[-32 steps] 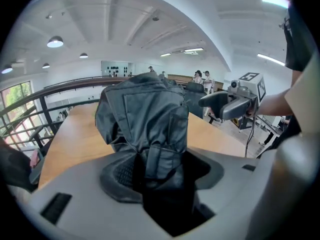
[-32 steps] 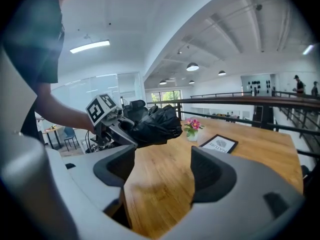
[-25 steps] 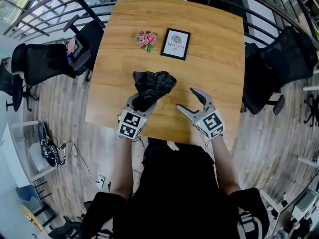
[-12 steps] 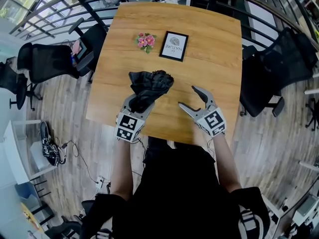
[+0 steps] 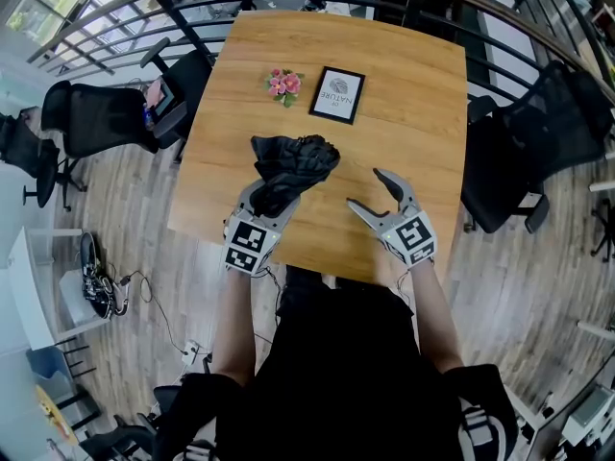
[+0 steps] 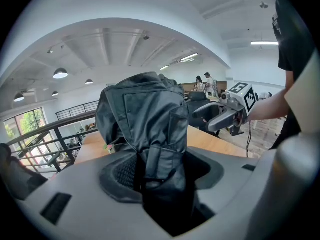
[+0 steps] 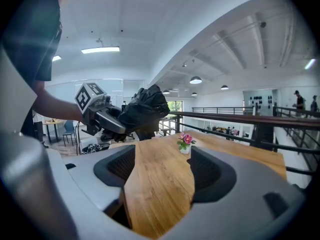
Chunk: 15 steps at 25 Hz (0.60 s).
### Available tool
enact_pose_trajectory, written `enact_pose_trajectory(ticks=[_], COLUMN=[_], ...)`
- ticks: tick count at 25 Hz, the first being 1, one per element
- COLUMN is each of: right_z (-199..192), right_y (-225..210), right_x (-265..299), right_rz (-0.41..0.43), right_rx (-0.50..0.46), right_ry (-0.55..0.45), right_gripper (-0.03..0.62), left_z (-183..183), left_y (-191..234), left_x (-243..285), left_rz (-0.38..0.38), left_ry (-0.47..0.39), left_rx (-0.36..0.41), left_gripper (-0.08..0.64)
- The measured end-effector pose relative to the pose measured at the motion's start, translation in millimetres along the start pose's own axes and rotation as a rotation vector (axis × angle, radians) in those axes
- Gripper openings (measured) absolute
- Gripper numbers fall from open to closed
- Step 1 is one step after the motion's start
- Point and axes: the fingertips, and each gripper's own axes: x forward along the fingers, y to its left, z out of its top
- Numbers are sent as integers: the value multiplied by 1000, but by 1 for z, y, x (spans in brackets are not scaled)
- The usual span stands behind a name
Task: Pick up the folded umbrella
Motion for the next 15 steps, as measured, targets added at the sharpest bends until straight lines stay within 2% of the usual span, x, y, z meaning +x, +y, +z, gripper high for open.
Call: enact_pose_trajectory(ticks=[15], right_z=[-4], right_y=[-7], right_x=[-10], right_rz=[-9], right_rx=[20], right_ry=[-23], right_gripper=[345], left_z=[11], left_y=[-4], left_x=[4], left_rz=[19], left_ry=[0], left_rx=[24], left_gripper=[265])
